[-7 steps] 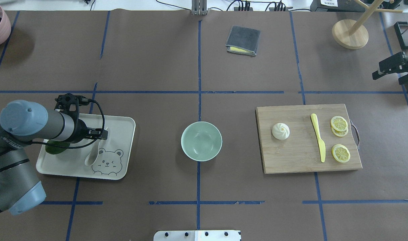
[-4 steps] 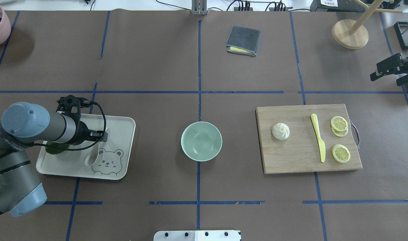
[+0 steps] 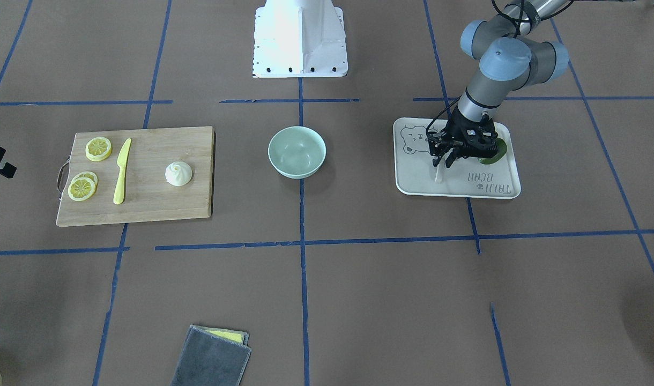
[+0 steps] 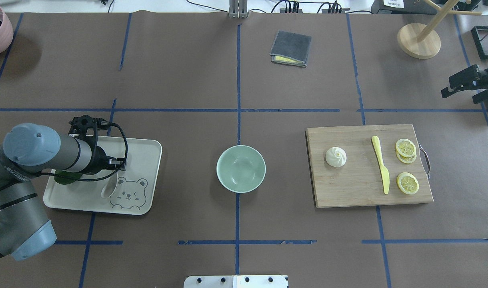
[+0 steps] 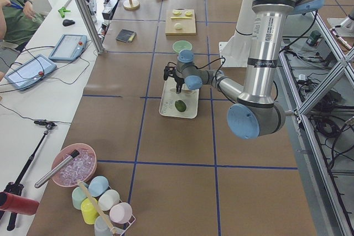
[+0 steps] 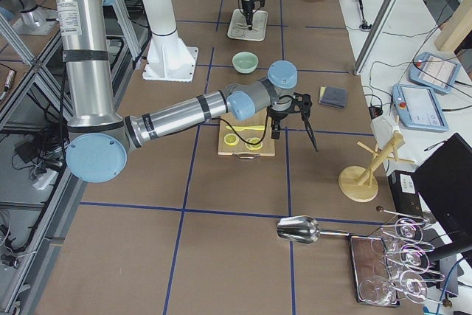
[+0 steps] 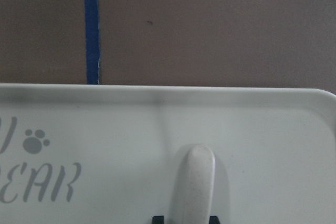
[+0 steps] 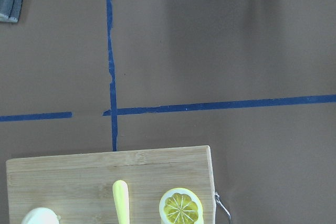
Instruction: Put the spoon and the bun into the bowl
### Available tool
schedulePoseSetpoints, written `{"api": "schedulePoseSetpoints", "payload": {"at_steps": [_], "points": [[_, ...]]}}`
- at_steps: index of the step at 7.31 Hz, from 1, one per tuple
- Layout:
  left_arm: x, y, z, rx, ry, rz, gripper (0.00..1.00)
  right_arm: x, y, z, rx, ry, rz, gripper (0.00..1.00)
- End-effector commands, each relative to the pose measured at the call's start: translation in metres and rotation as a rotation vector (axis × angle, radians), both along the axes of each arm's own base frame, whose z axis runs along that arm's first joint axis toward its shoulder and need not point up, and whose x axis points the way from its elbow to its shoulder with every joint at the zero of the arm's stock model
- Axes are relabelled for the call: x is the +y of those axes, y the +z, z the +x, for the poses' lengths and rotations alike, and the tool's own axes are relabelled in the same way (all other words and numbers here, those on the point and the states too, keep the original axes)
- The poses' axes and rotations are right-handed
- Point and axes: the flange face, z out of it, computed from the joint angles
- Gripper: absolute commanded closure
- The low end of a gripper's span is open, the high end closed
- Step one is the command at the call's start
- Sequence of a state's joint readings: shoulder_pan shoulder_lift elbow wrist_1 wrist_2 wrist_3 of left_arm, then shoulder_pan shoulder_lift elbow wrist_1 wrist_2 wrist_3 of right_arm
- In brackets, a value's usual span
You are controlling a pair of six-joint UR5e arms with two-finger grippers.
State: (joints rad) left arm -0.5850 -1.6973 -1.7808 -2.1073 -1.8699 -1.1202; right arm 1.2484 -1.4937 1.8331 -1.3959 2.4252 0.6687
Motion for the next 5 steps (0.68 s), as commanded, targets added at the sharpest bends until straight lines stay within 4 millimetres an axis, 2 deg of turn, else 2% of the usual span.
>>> {"api": "schedulePoseSetpoints", "payload": {"at_steps": [1,2,3,5], "points": [[0.003,-0.004,0.001,0.006,0.004,0.003,0.87,0.001,-0.006,-0.013,-0.006,-0.008,-0.013,0.00],[0.003,-0.005,0.000,0.008,0.004,0.004,0.94,0.003,-0.018,-0.029,-0.003,-0.002,-0.024,0.00],[0.004,-0.007,-0.002,0.012,0.003,0.007,1.00,0.011,-0.030,-0.054,0.013,0.004,-0.035,0.00],[0.003,-0.025,-0.014,0.016,-0.009,0.010,1.00,0.018,-0.059,-0.114,0.022,0.013,-0.061,0.00]]}}
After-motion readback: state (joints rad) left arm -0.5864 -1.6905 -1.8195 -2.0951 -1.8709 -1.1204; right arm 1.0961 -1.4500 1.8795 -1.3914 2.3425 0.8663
